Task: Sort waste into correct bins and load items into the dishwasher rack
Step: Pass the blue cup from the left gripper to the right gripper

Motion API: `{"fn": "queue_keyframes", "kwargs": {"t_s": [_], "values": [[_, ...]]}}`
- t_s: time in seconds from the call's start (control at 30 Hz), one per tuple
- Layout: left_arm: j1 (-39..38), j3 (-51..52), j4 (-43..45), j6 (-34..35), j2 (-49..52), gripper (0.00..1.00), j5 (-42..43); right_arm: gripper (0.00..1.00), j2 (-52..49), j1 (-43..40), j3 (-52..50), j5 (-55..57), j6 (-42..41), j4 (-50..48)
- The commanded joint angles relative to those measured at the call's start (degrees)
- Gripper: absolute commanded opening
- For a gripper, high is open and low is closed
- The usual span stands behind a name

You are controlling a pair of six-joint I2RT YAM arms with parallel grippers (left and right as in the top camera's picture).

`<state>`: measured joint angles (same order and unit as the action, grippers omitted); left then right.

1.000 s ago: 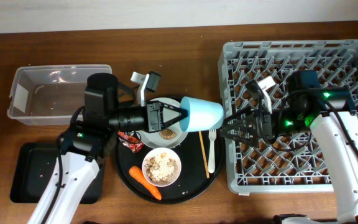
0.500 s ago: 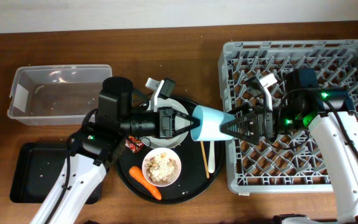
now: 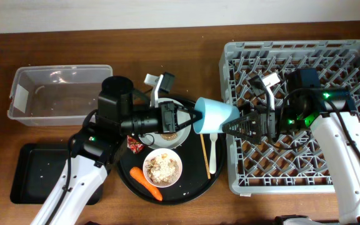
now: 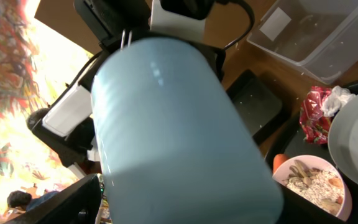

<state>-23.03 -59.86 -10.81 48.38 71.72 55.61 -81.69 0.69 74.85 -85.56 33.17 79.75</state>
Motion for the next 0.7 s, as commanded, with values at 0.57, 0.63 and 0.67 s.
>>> {"fn": "queue_keyframes", "kwargs": {"t_s": [0.57,0.63,0.67], "values": [[0.3,-1.0,-2.8,4.5,-0.4,0.0,-3.4,0.79,0.7,0.4,1.1,-3.3,0.5,-0.8],[0.3,-1.0,-3.3,4.5,-0.4,0.0,-3.3,0.8,0.7,0.4,1.1,-3.3,0.5,-1.2],[0.3,-1.0,-3.5,4.5,-0.4,0.0,-3.3,0.8,0.7,0.4,1.1,-3.3,0.5,-1.2]]}}
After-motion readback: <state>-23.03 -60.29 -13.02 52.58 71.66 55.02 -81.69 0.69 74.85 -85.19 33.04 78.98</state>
